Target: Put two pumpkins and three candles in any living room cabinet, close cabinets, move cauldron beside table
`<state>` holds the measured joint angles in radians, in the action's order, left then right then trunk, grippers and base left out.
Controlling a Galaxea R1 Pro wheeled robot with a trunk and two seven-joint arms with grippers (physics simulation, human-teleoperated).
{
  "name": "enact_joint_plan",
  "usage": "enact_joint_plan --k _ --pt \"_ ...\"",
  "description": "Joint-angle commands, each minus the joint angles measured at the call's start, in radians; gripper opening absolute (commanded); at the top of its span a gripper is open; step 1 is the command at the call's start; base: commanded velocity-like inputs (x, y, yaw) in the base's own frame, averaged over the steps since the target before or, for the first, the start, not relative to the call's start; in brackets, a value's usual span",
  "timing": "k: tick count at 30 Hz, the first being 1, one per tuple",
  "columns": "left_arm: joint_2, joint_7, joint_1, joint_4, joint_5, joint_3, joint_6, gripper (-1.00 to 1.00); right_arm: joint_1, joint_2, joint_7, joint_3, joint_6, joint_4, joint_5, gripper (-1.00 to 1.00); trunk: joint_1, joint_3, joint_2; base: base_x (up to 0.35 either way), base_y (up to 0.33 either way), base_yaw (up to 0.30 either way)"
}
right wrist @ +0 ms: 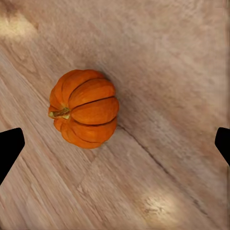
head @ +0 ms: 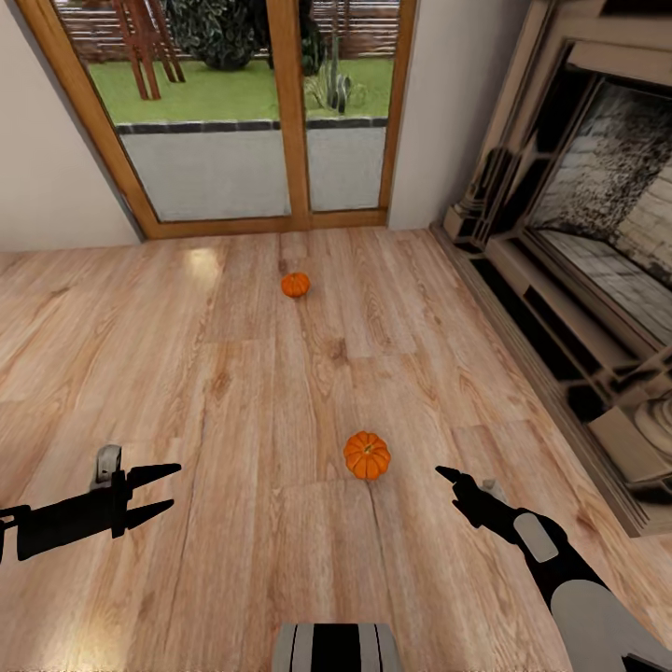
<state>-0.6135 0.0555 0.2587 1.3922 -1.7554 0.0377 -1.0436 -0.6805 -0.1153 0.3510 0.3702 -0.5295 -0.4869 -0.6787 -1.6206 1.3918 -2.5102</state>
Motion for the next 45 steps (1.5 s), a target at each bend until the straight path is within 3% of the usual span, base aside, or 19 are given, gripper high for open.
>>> enact_joint_plan --k 1,13,16,20,29,31,37,45 --pt "0.000 0.006 0.000 0.000 0.005 0.001 -0.004 1.00 -0.001 0.001 0.002 0.005 -0.007 -0.001 -0.002 1.00 0.000 0.005 -0.001 0.000 0.000 0.000" --pt "0.001 0.007 0.000 0.005 0.004 0.002 -0.004 1.00 -0.001 0.003 0.010 0.003 -0.005 -0.004 -0.002 1.00 -0.006 0.051 -0.003 0.000 0.000 0.000" --pt "0.002 0.010 0.000 0.014 -0.001 -0.015 -0.004 1.00 -0.001 0.003 0.074 0.004 -0.003 -0.001 -0.002 1.00 -0.007 0.063 -0.004 0.000 0.000 0.000" --pt "0.002 0.013 0.002 0.015 -0.058 -0.020 -0.004 1.00 -0.001 0.002 0.194 0.004 -0.002 0.000 0.003 1.00 -0.009 0.078 -0.005 0.000 0.000 0.000" --pt "0.000 0.015 0.002 0.019 -0.081 -0.030 -0.004 1.00 -0.001 0.002 0.227 0.005 0.001 0.000 0.003 1.00 -0.013 0.113 -0.007 0.000 0.000 0.000" --pt "-0.002 0.019 0.002 0.020 -0.082 -0.030 -0.004 1.00 -0.001 0.003 0.227 0.004 0.001 0.000 0.003 1.00 -0.013 0.113 -0.007 0.000 0.000 0.000" --pt "0.001 0.118 -0.015 0.015 -0.080 -0.034 -0.004 1.00 -0.001 0.004 0.226 0.004 0.002 0.001 0.005 1.00 -0.013 0.113 -0.007 0.003 0.000 0.000" --pt "-0.002 0.136 -0.047 0.011 -0.075 -0.027 -0.004 1.00 0.001 0.003 0.226 0.004 0.002 0.001 0.005 1.00 -0.013 0.113 -0.007 0.207 0.000 0.000"
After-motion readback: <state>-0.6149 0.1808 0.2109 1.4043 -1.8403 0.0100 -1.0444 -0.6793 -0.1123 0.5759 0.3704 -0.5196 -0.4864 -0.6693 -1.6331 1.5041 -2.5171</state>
